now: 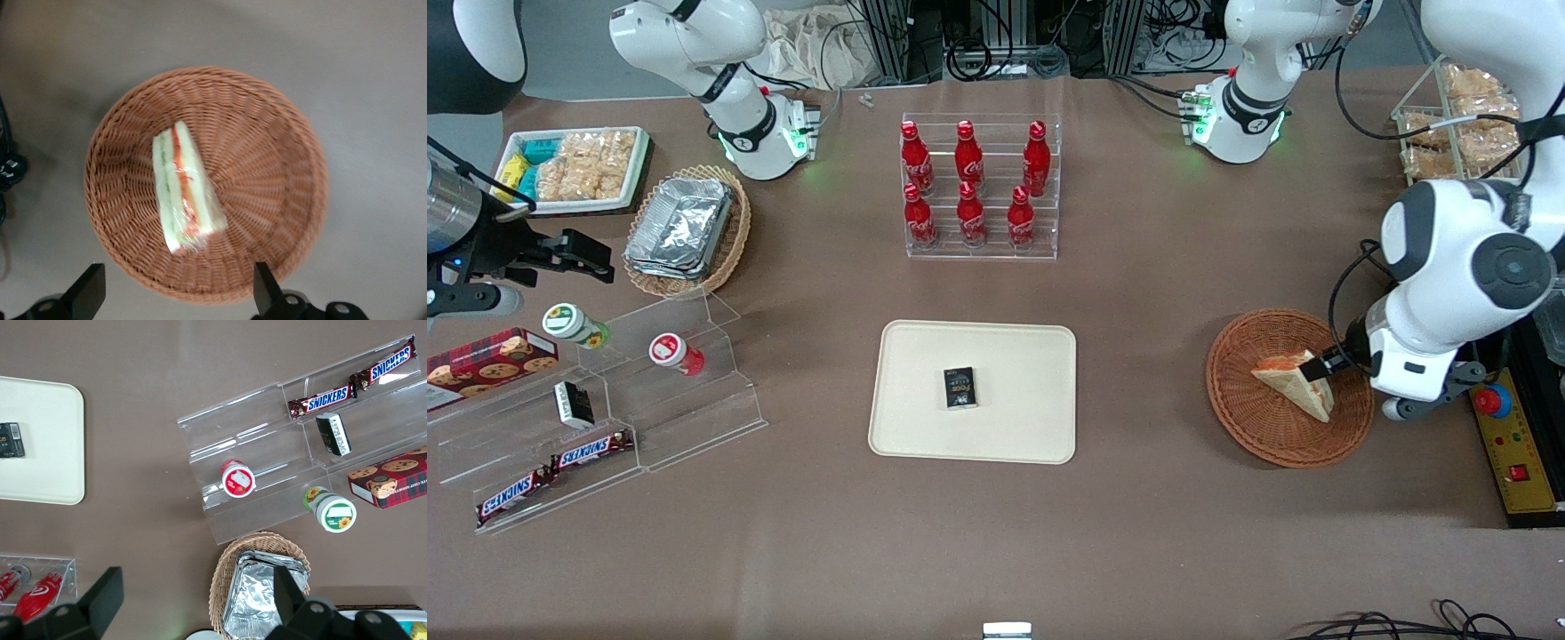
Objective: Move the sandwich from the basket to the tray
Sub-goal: 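Move the left gripper down over the sandwich in the wicker basket, then close the left gripper on the sandwich wedge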
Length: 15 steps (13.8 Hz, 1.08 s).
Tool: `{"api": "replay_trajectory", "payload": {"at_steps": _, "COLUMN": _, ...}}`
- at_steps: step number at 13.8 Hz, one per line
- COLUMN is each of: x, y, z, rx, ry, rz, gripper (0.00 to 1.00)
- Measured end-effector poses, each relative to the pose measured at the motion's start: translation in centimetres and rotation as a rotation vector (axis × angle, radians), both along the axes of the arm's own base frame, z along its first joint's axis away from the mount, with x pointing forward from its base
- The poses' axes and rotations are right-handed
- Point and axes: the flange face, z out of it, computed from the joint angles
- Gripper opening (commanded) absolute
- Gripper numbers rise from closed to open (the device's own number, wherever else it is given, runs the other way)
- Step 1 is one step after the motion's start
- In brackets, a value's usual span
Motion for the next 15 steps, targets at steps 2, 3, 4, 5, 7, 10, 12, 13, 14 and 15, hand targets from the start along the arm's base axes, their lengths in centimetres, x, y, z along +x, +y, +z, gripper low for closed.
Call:
{"api": "replay_trajectory", "payload": {"at_steps": 2, "x": -0.5, "y": 0.2, "z": -2.8, "rx": 0.003, "ry": -0.001, "rz": 0.053, "gripper": 1.0}}
{"api": "replay_trajectory", "payload": {"at_steps": 3, "x": -0.5, "y": 0.3, "z": -4.1, "rx": 0.001, "ry": 0.007, "rz": 0.073, "gripper": 1.0}}
{"api": "replay_trajectory", "payload": {"at_steps": 4, "x": -0.4, "y": 0.6, "z": -5.2, "rx": -0.002, "ry": 0.015, "rz": 0.087, "gripper": 1.0}}
{"api": "replay_trajectory", "payload": {"at_steps": 5, "x": -0.4, "y": 0.9, "z": -6.2, "rx": -0.007, "ry": 0.017, "rz": 0.096, "gripper": 1.0}}
{"api": "replay_trajectory", "payload": {"at_steps": 7, "x": -0.6, "y": 1.5, "z": -8.1, "rx": -0.015, "ry": 0.006, "rz": 0.117, "gripper": 1.0}}
{"api": "replay_trajectory", "payload": {"at_steps": 10, "x": -1.6, "y": 2.2, "z": -10.5, "rx": -0.022, "ry": 0.0, "rz": 0.14, "gripper": 1.0}}
{"api": "replay_trajectory", "payload": {"at_steps": 12, "x": -1.8, "y": 2.6, "z": -11.5, "rx": -0.023, "ry": 0.006, "rz": 0.15, "gripper": 0.98}}
{"api": "replay_trajectory", "payload": {"at_steps": 13, "x": -1.8, "y": 2.6, "z": -11.9, "rx": -0.025, "ry": 0.006, "rz": 0.162, "gripper": 0.74}}
{"api": "replay_trajectory", "payload": {"at_steps": 14, "x": -1.6, "y": 2.6, "z": -12.3, "rx": -0.028, "ry": 0.001, "rz": 0.189, "gripper": 0.23}}
{"api": "replay_trajectory", "payload": {"at_steps": 15, "x": -1.2, "y": 2.5, "z": -12.6, "rx": -0.031, "ry": -0.008, "rz": 0.231, "gripper": 0.0}}
